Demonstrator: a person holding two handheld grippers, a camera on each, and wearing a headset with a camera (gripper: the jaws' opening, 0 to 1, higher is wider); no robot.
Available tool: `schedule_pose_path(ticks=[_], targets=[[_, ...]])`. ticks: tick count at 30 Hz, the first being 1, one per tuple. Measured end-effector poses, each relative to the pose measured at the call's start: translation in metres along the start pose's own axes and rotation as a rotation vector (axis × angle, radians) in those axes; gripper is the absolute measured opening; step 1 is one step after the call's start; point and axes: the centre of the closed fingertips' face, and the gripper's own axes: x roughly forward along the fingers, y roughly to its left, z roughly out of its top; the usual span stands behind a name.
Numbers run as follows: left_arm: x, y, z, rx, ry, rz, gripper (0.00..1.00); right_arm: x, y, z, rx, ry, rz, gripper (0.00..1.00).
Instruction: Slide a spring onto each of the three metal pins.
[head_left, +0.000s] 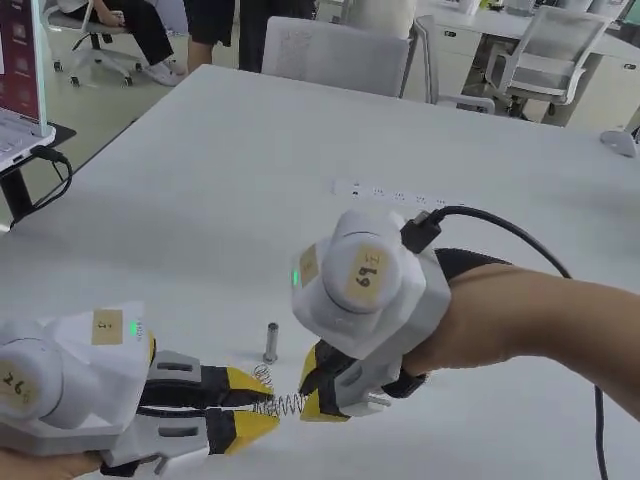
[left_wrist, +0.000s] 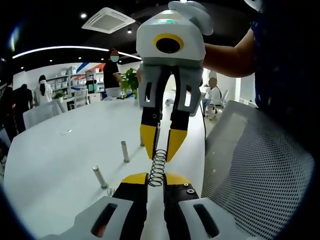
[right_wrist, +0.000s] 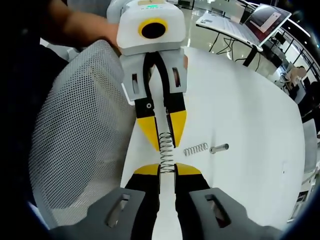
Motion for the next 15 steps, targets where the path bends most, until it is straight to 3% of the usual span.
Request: schedule_pose_path(ticks=[15], targets=[[0.003, -0.002, 0.003, 0.024, -0.006, -0.014, 0.03, -0.02, 0.0, 0.017, 0.014, -0.079, -0.002, 0.07]])
